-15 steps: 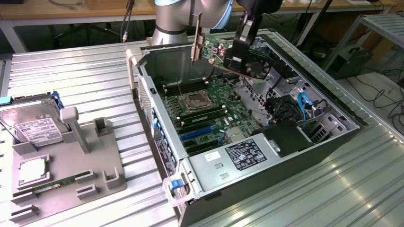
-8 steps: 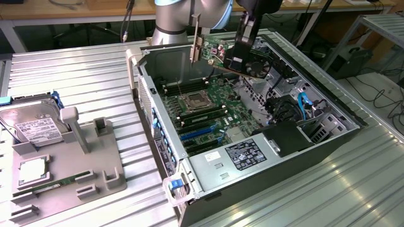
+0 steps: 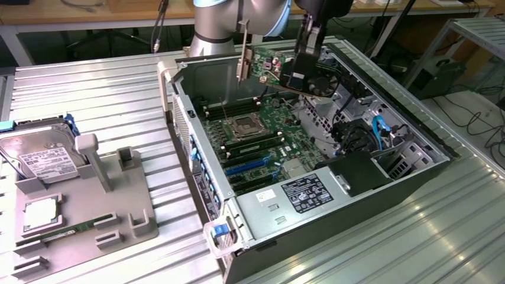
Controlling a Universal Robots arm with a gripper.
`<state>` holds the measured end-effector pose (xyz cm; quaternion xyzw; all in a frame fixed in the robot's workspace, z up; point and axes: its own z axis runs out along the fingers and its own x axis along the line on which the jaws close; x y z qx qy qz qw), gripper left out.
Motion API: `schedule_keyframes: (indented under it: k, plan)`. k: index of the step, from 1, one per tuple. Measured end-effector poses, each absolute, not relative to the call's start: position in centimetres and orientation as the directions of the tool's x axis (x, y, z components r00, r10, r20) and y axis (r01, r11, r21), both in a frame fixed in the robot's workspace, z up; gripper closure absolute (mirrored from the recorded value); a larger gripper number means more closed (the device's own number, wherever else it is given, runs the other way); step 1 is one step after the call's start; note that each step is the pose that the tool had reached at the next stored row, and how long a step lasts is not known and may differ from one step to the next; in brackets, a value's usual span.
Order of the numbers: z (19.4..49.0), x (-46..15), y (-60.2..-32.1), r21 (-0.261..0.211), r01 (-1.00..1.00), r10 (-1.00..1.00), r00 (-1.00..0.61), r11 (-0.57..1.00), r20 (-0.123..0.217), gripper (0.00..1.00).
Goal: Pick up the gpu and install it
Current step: 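Insert the gpu into the slot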
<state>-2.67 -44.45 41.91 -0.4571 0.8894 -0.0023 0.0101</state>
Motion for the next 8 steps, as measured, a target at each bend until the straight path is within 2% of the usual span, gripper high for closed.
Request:
schedule_keyframes:
  k: [8]
  plan:
    - [41.79,-2.67,-44.46,-0.014,-0.893,-0.893,-0.449,0.449,-0.015,0.72]
